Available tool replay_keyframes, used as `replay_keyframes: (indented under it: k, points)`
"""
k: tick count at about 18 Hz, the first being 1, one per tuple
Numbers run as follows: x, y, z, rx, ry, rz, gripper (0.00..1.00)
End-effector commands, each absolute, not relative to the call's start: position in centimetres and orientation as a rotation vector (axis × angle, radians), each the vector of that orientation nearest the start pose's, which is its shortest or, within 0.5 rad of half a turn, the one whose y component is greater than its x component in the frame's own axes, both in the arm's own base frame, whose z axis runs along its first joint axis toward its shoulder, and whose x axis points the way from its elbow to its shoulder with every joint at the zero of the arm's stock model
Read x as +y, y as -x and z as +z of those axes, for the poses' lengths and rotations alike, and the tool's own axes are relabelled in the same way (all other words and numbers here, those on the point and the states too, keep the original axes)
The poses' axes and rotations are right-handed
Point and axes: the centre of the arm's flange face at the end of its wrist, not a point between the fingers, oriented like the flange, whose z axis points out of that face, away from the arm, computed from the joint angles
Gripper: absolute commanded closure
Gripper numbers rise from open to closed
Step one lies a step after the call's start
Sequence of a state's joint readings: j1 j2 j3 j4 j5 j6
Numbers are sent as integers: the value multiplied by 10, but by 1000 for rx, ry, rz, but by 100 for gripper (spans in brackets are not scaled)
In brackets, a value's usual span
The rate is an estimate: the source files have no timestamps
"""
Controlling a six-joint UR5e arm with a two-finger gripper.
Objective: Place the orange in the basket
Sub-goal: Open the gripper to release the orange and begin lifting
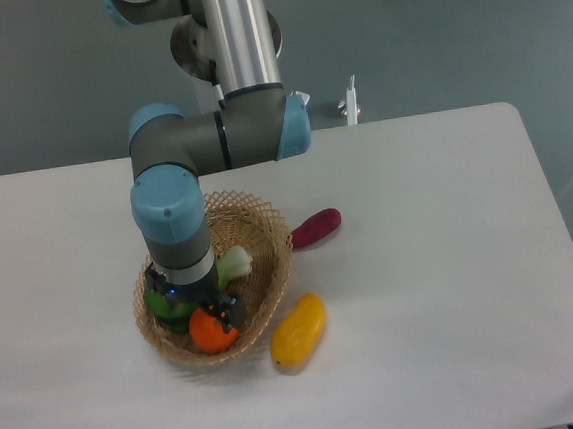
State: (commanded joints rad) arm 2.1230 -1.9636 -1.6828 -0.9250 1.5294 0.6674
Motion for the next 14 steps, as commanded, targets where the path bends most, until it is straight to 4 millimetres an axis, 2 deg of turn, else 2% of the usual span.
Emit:
replay_keyframes:
  k: [3, 6, 14]
  points:
    - [595, 212, 299, 141, 2968, 86, 0]
    - [600, 216, 318, 140, 2941, 121, 0]
    - [598, 218, 324, 146, 2937, 135, 0]
